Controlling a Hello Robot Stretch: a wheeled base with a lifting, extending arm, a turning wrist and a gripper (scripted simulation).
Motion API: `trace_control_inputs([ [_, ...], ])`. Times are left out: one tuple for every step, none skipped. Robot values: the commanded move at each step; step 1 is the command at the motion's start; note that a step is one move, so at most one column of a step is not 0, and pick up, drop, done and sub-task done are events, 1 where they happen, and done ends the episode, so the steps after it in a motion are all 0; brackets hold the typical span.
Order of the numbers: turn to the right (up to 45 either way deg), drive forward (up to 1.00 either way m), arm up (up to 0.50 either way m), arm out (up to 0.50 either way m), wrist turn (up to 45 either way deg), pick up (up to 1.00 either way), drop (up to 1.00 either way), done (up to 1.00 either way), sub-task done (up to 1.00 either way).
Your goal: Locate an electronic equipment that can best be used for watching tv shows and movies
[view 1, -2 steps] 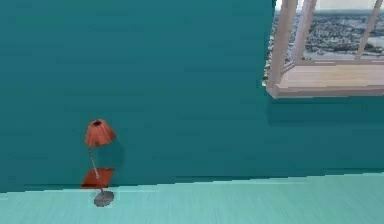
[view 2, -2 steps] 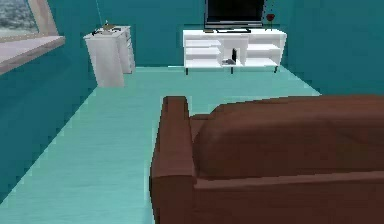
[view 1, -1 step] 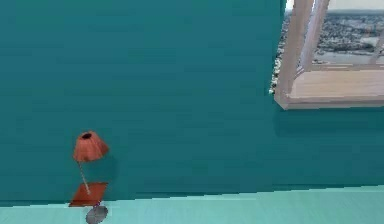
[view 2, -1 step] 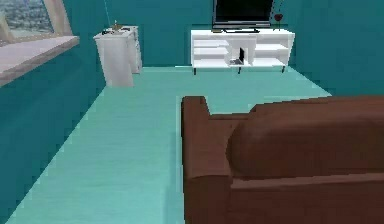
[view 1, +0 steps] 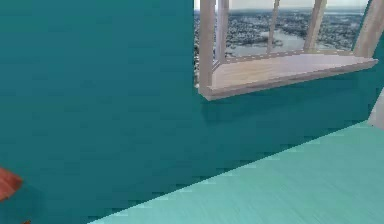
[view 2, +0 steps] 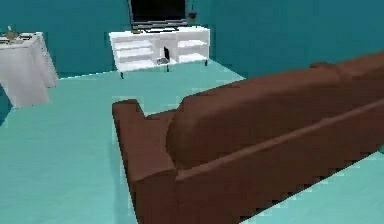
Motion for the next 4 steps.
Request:
trace_control_inputs([
  [0.0, 0.7, 0.0, 0.0, 0.0, 0.0, 0.0, 0.0, 0.0],
  [45.0, 0.0, 0.0, 0.0, 0.0, 0.0, 0.0, 0.0, 0.0],
  [18.0, 0.0, 0.0, 0.0, 0.0, 0.0, 0.0, 0.0, 0.0],
  [0.0, 1.0, 0.0, 0.0, 0.0, 0.0, 0.0, 0.0, 0.0],
])
